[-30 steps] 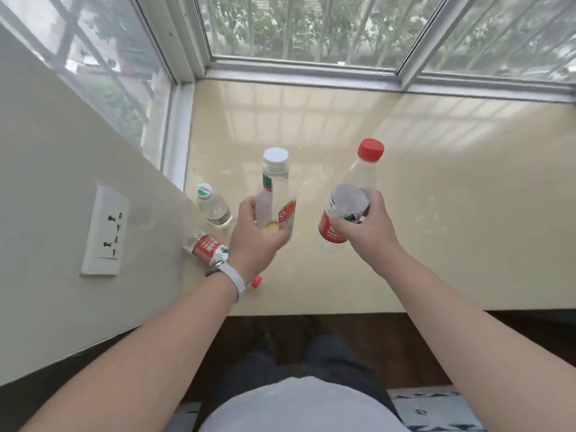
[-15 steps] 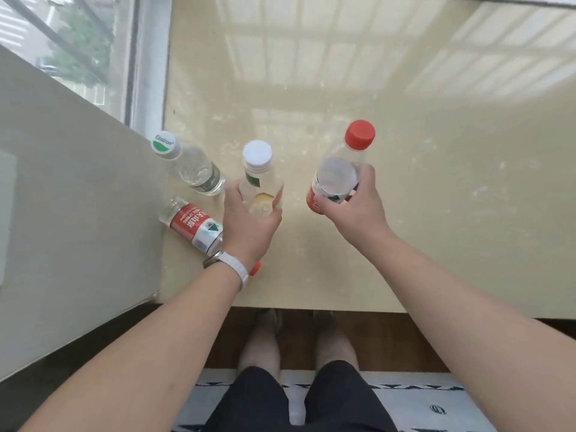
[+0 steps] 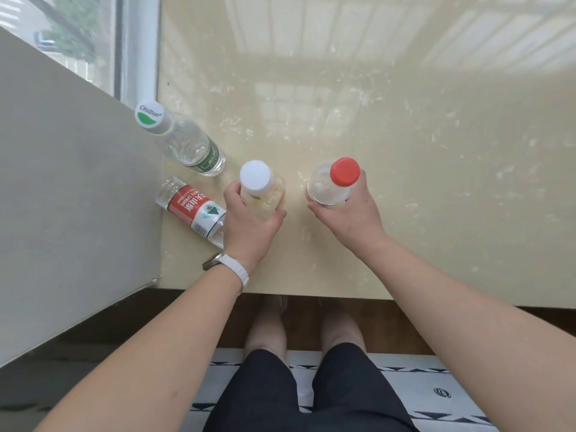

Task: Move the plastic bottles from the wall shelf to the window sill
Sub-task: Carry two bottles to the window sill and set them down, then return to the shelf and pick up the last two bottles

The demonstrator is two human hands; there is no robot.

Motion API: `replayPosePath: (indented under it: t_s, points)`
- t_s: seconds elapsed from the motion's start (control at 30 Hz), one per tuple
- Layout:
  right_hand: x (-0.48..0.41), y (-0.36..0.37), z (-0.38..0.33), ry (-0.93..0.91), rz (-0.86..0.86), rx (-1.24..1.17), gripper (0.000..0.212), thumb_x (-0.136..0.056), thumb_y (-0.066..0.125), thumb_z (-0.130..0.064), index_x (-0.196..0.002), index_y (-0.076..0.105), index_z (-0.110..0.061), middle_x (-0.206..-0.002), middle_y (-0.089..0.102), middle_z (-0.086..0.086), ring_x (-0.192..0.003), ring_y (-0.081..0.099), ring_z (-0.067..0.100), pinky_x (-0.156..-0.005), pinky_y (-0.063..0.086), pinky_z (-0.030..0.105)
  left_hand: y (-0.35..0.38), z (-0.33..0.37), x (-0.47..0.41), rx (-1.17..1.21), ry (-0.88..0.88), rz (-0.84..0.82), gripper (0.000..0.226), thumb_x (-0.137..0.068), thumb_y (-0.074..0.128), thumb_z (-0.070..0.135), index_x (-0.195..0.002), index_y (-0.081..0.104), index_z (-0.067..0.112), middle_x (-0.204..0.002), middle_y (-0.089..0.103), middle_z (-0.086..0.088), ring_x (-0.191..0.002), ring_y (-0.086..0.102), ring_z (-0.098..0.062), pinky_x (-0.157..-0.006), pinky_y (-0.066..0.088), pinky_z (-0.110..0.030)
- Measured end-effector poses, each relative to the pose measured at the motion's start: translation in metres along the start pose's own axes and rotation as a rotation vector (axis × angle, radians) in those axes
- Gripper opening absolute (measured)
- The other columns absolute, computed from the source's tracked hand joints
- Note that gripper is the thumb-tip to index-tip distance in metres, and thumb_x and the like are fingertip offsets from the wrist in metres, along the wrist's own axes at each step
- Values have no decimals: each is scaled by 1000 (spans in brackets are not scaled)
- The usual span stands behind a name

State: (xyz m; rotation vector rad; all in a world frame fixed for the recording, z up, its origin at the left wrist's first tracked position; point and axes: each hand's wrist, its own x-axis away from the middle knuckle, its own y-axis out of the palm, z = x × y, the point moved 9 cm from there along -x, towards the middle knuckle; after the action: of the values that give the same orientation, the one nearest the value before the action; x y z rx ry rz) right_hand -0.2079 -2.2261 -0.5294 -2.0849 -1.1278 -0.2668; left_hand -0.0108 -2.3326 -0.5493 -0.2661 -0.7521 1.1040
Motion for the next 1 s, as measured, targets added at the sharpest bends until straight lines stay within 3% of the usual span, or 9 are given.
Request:
replayPosePath:
  t_s: [0.13, 0.27, 0.4, 0.5, 0.6, 0.73, 0.83, 1.0]
  points:
    - [5, -1, -1, 0, -33, -17, 78, -72, 84, -36, -136, 40, -28, -126, 58, -11, -115, 57, 12, -98, 48, 36, -8, 3, 7, 42, -9, -27, 95, -71, 89, 30, -140, 24, 33, -137, 49, 6, -123, 48, -11, -103, 40, -25]
    - [20, -9, -6, -5, -58, -21, 89, -73, 84, -35, -145, 33, -25, -142, 48, -9, -132, 44, 9, -111, 39, 37, -20, 11, 22, 78, 16, -95, 98, -72, 90, 26, -146, 26, 35, -130, 38, 36, -126, 41, 2, -102, 29, -13]
    - [37, -33, -33, -50, -57, -11, 93, -73, 84, -38, -147, 30, -27, -149, 42, -8, -138, 39, 7, -114, 36, 38, -51, 44, 37, 41, 157, -107, 89, -71, 89, 31, -141, 34, 34, -140, 50, 9, -133, 44, -1, -107, 31, -14]
    - [52, -57, -58, -77, -50, 14, 89, -78, 81, -39, -149, 31, -25, -152, 38, -8, -139, 37, 8, -115, 34, 37, -78, 79, 50, -17, 260, -107, 83, -71, 82, 41, -141, 41, 27, -143, 51, 7, -135, 45, -7, -114, 35, -30]
    - [74, -81, -81, -101, -45, 65, 76, -86, 72, -34, -151, 32, -24, -153, 36, -9, -140, 35, 9, -115, 31, 31, -100, 114, 66, -92, 360, -118, 76, -78, 83, 30, -144, 45, 20, -142, 48, 10, -134, 45, -11, -110, 41, -45]
    - [103, -106, -113, -194, -10, 218, 63, -92, 64, -32, -149, 38, -20, -152, 39, -6, -141, 36, 11, -110, 26, 21, -127, 163, 78, -200, 578, -95, 64, -82, 61, 45, -138, 54, 14, -143, 53, -3, -133, 46, -19, -112, 39, -41]
    - [124, -124, -133, -251, 21, 350, 60, -95, 59, -39, -149, 39, -23, -153, 38, -7, -142, 33, 11, -110, 24, 21, -139, 201, 81, -345, 758, -55, 59, -84, 54, 44, -130, 62, 9, -138, 58, -12, -130, 45, -22, -109, 37, -34]
    - [159, -153, -154, -279, 117, 530, 65, -92, 44, -55, -149, 40, -25, -156, 37, -6, -144, 28, 12, -116, 25, 29, -142, 244, 91, -492, 973, -31, 53, -86, 54, 41, -125, 65, 7, -131, 62, -17, -122, 56, -36, -101, 46, -48]
